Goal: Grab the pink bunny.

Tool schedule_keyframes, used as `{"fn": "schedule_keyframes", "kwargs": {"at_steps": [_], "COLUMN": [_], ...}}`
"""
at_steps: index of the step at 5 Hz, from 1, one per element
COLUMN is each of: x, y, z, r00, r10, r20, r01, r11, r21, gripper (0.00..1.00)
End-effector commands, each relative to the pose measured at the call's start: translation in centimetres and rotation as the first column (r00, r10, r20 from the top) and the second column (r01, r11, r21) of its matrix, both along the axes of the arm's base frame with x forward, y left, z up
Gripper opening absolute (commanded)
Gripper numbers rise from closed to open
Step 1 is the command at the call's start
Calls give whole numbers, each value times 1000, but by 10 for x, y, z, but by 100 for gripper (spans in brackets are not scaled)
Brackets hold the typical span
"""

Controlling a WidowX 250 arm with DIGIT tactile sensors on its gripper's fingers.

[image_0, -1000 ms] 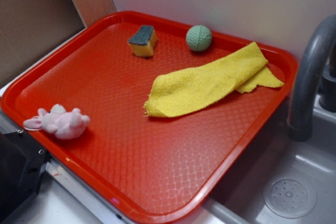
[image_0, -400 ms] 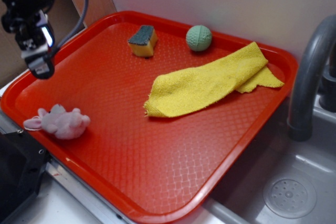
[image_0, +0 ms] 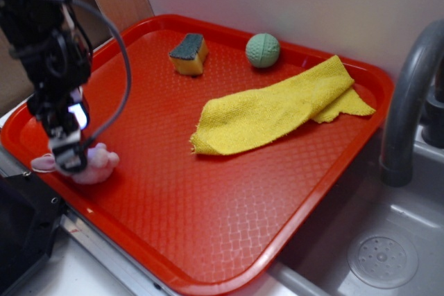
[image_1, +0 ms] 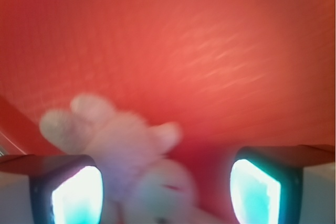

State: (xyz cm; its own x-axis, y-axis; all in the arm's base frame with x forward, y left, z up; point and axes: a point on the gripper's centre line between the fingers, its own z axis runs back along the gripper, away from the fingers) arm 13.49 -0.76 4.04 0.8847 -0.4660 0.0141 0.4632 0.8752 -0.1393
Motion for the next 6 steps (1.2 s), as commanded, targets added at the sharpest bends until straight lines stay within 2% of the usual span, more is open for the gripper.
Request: {"fn": "schedule_keyframes", "kwargs": {"at_steps": [1,2,3,4,5,6], "x": [-3,11,23,41,55,66], "y": [-20,-11,8,22,30,26], "z": [-20,-27,-19,26,78,131], "r00": [999,999,995,981,905,748], "r10": [-47,43,102,172,352,527], "r20": [13,-22,-3,94,240,403], "r01": [46,-41,-101,-183,-378,-610], "r11": [998,995,990,977,923,786], "r21": [43,92,97,114,72,105], "gripper": [100,0,0,0,0,0]}}
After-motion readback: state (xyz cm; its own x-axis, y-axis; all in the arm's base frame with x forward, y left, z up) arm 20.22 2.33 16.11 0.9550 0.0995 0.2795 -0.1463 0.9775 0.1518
